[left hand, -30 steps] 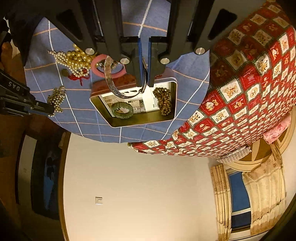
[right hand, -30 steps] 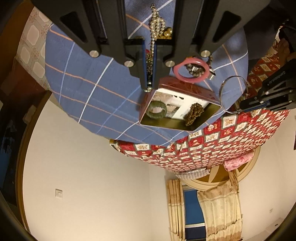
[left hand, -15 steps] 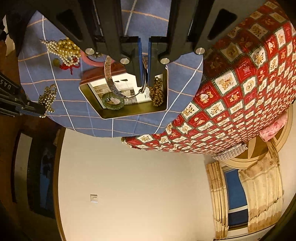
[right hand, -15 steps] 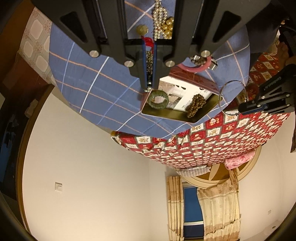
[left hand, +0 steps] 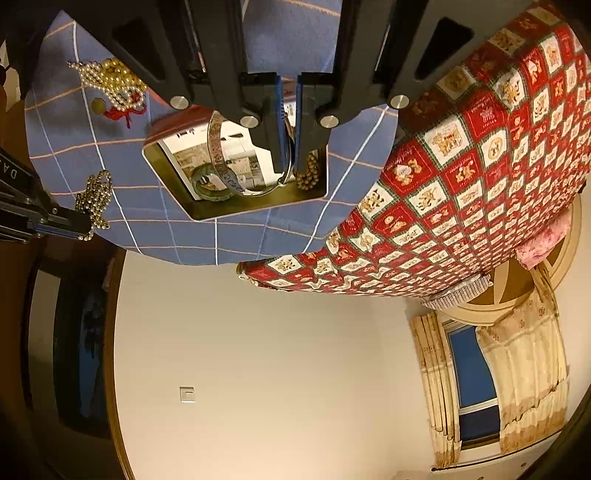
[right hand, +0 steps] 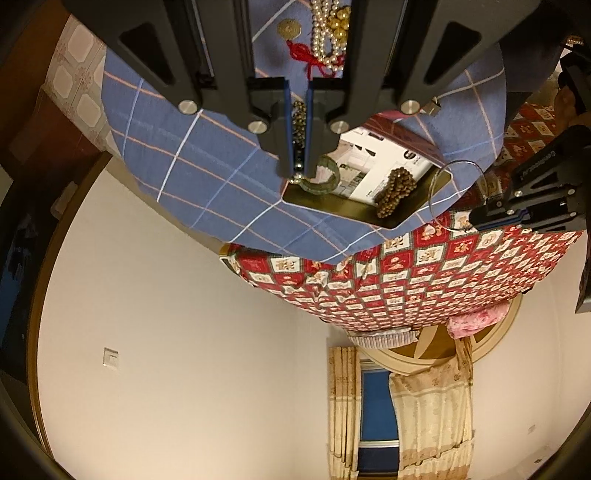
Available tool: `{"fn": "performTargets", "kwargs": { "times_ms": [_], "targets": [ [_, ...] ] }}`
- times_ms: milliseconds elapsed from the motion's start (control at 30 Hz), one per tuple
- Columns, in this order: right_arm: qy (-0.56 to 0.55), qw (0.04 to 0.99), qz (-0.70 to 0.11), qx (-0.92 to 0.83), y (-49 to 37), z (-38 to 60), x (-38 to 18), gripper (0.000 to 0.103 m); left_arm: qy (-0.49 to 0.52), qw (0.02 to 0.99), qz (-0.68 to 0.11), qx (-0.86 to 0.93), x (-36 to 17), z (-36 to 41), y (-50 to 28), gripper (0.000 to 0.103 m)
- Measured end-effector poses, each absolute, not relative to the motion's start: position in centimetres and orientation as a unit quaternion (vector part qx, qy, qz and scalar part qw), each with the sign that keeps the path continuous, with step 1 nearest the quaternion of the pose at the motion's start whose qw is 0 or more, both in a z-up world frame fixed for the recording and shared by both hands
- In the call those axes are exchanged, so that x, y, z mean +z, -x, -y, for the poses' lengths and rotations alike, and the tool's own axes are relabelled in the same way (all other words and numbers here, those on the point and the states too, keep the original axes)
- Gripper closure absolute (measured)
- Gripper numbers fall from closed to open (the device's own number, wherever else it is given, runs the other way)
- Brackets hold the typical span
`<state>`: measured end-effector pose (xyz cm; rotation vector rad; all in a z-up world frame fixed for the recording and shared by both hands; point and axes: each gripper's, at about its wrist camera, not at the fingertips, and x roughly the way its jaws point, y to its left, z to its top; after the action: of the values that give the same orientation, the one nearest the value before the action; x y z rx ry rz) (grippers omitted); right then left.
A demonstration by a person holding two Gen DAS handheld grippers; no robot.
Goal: Organize jewelry
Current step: 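Carry both items into the pink tin and open both grippers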
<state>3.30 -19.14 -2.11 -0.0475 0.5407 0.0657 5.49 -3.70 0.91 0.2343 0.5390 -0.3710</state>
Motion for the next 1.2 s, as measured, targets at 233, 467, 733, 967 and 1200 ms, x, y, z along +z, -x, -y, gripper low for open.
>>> {"fn": "performTargets", "kwargs": {
  "times_ms": [233, 467, 733, 967, 1200],
  "targets": [
    [0.035, 0.963, -0.265, 0.035, -4.9, 18.8, -1.5, 0.096, -0.122, 0.941, -0.26, -0.18, 1.3, 4.2, -7.3, 0.1],
    [0.042, 0.961, -0.272, 0.041, -6.8, 18.4, -1.6, 0.096, -0.129, 0.94, -0.263, -0.177, 1.3, 4.7, -9.3, 0.1],
    [0.047, 0.959, -0.276, 0.045, -9.1, 18.0, -1.4, 0.096, -0.134, 0.936, -0.273, -0.174, 0.8, 5.4, -11.8, 0.1],
    [0.053, 0.957, -0.28, 0.049, -10.9, 17.5, -1.4, 0.096, -0.138, 0.934, -0.282, -0.172, 0.1, 5.8, -13.4, 0.1],
    [0.052, 0.953, -0.295, 0.056, -12.7, 17.0, -2.0, 0.096, -0.147, 0.93, -0.296, -0.164, -1.2, 6.0, -15.2, 0.1]
  ]
}}
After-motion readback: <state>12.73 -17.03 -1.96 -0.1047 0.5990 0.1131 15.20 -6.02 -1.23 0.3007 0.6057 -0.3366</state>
